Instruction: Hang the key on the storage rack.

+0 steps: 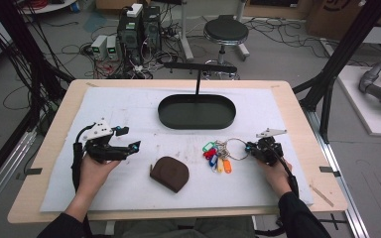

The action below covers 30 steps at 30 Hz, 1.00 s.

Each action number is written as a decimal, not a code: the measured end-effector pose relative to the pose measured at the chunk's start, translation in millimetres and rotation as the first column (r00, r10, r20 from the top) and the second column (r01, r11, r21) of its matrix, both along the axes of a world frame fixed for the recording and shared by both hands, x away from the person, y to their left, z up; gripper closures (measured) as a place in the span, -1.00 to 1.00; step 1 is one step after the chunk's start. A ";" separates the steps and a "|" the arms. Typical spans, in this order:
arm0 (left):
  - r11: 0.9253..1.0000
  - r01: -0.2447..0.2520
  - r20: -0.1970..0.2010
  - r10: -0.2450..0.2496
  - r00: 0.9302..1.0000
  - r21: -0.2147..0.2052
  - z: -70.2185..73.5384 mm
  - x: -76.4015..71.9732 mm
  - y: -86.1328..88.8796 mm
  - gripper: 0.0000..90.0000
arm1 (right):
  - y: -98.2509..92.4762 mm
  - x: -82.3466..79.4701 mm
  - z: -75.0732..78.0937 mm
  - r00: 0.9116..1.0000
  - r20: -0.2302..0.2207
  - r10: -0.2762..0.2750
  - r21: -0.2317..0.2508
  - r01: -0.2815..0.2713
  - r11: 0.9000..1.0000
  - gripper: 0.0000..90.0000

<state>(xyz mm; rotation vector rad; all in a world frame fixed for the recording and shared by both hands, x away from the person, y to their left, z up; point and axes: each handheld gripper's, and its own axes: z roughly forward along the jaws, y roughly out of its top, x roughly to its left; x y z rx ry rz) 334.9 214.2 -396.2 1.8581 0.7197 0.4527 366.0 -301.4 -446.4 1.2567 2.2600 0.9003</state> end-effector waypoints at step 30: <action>1.000 -0.003 0.007 0.003 1.000 -0.003 0.5 -0.7 1.8 -0.37 | -10.4 -9.2 24.4 0.997 0.073 -0.012 0.260 -0.008 0.966 0.89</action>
